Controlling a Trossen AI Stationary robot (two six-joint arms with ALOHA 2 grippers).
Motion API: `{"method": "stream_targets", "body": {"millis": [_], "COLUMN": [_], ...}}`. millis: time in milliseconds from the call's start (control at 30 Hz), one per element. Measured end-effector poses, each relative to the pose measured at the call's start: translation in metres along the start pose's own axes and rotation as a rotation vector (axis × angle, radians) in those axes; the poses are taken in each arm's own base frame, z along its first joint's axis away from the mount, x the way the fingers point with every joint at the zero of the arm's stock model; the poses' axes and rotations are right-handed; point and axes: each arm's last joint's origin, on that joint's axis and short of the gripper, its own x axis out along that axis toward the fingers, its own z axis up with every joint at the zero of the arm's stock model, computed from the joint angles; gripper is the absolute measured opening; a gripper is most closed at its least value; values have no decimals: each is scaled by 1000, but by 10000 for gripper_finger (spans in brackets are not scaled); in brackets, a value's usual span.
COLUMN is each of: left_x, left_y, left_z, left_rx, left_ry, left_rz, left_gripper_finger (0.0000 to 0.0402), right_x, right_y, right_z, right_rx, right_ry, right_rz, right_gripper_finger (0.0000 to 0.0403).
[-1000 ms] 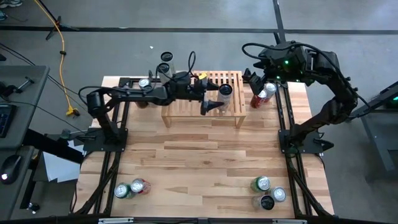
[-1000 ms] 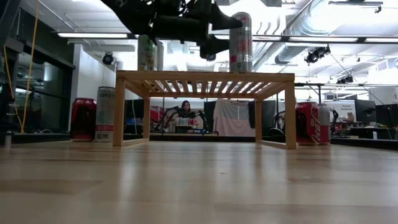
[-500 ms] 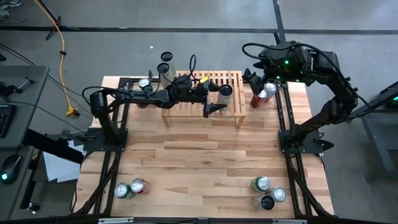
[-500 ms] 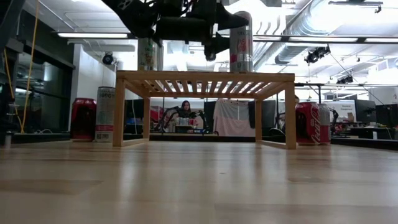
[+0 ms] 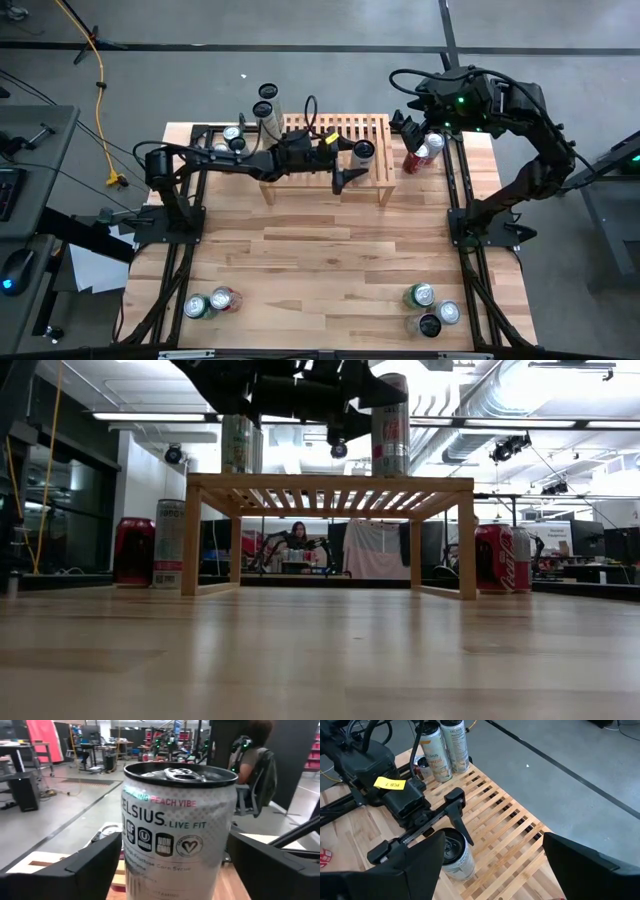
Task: Place canned beverage on shelf
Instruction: Put the top right white pink soda can on the shelf
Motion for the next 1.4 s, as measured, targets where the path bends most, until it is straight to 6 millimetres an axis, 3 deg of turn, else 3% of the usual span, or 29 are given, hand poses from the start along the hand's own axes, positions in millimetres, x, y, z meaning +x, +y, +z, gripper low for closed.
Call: {"method": "stream_targets", "body": {"millis": [233,367,533,833,967,1133,1400], "left_x": [-1,-13,-52,-133,-157,-177,-179], "left_y": [-2,-2,-2,-11,-14,-15,-12], "left_z": [4,31,81,136,135,115,76], "left_rx": [-60,-77,-7,23,16,-50,-114], "left_ry": [-1,-19,-26,-34,-30,-9,32], "left_rz": [16,-21,-15,15,68,119,207], "left_gripper_finger": [231,228,228,228,228,228,228], "right_x": [0,0,0,24,45,65,82], "right_y": [0,0,0,13,22,29,34], "right_z": [0,0,3,15,20,22,26], "right_rx": [-7,-8,-23,-86,-127,-155,-171], "right_ry": [0,-1,-27,-66,-54,-28,-19], "right_rz": [0,-1,-6,20,24,20,79], "right_gripper_finger": [323,323,323,323,323,323,323]}}
